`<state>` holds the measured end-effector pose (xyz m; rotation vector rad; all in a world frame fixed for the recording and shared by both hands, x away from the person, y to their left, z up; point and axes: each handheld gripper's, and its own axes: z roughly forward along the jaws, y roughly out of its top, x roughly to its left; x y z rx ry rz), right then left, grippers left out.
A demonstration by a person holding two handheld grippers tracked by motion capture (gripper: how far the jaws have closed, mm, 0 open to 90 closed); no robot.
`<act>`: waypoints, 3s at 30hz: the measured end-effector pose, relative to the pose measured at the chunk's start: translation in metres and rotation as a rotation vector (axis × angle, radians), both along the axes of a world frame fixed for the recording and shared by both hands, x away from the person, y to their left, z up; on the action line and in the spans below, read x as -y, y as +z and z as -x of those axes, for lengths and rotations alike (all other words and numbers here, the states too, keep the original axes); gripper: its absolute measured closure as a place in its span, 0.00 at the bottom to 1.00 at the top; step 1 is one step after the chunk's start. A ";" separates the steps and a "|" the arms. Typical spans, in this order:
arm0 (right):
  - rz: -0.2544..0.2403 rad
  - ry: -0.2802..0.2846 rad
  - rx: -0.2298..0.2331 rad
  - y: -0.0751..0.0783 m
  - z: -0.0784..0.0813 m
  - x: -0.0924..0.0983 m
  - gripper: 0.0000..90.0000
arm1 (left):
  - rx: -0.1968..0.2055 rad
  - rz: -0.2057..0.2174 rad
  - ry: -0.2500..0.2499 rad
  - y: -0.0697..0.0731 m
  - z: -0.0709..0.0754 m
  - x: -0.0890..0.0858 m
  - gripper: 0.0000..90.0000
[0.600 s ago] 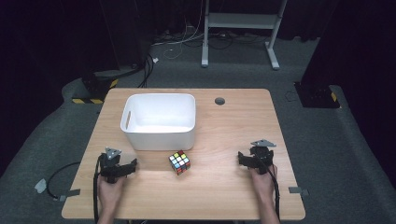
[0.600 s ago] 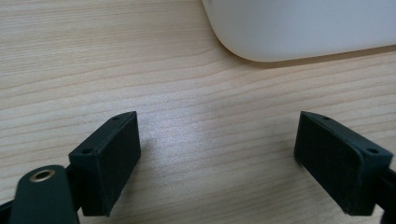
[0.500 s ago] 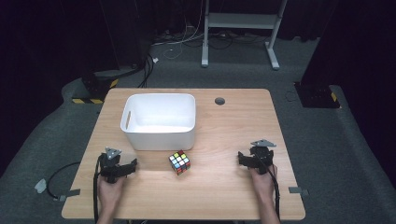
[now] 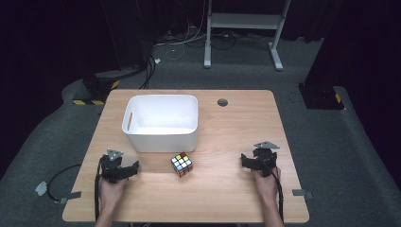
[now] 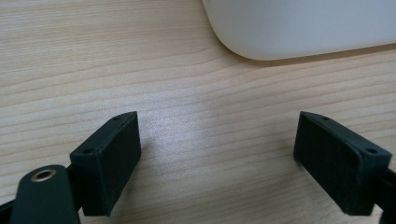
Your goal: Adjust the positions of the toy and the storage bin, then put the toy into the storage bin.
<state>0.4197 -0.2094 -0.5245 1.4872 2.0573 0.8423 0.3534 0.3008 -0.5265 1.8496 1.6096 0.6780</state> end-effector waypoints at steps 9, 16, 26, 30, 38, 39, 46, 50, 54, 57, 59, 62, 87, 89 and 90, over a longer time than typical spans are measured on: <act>0.000 0.001 0.000 0.000 0.000 0.000 0.15 | 0.018 0.032 0.004 0.004 0.003 -0.001 0.17; 0.000 0.000 0.000 0.000 0.000 0.000 0.15 | 0.023 0.052 0.000 0.007 0.006 -0.001 0.16; 0.004 0.003 0.003 0.000 0.000 0.000 0.16 | 0.038 0.056 -0.037 0.011 0.012 0.010 0.16; 0.004 0.004 0.003 0.000 0.000 0.000 0.16 | 0.031 0.056 -0.058 0.010 0.013 0.014 0.16; 0.001 0.010 0.004 0.000 0.001 -0.001 0.18 | 0.032 0.070 -0.076 0.014 0.018 0.016 0.16; 0.000 0.010 0.004 0.000 0.001 -0.001 0.18 | 0.035 0.074 -0.077 0.014 0.019 0.017 0.16; 0.000 0.010 0.004 0.000 0.001 -0.001 0.18 | 0.033 0.070 -0.116 0.017 0.018 0.025 0.16; 0.001 0.011 0.004 0.000 0.001 -0.001 0.18 | 0.027 0.079 -0.135 0.016 0.017 0.027 0.16; 0.001 0.011 0.004 0.000 0.001 -0.001 0.18 | 0.025 0.080 -0.161 0.017 0.018 0.032 0.16; 0.001 0.011 0.004 0.000 0.001 -0.001 0.18 | 0.025 0.085 -0.178 0.018 0.019 0.035 0.16; 0.000 0.012 0.005 0.000 0.001 -0.001 0.19 | 0.029 0.090 -0.188 0.018 0.019 0.038 0.16; 0.002 0.018 0.009 0.000 0.001 -0.001 0.19 | 0.024 0.093 -0.207 0.018 0.019 0.043 0.16; 0.001 0.030 0.009 0.000 0.002 -0.003 0.20 | 0.038 0.125 -0.309 0.030 0.026 0.067 0.16; 0.001 0.030 0.009 0.000 0.002 -0.003 0.20 | 0.044 0.148 -0.322 0.031 0.026 0.069 0.16; 0.001 0.030 0.009 0.000 0.002 -0.003 0.20 | 0.045 0.154 -0.327 0.031 0.025 0.070 0.16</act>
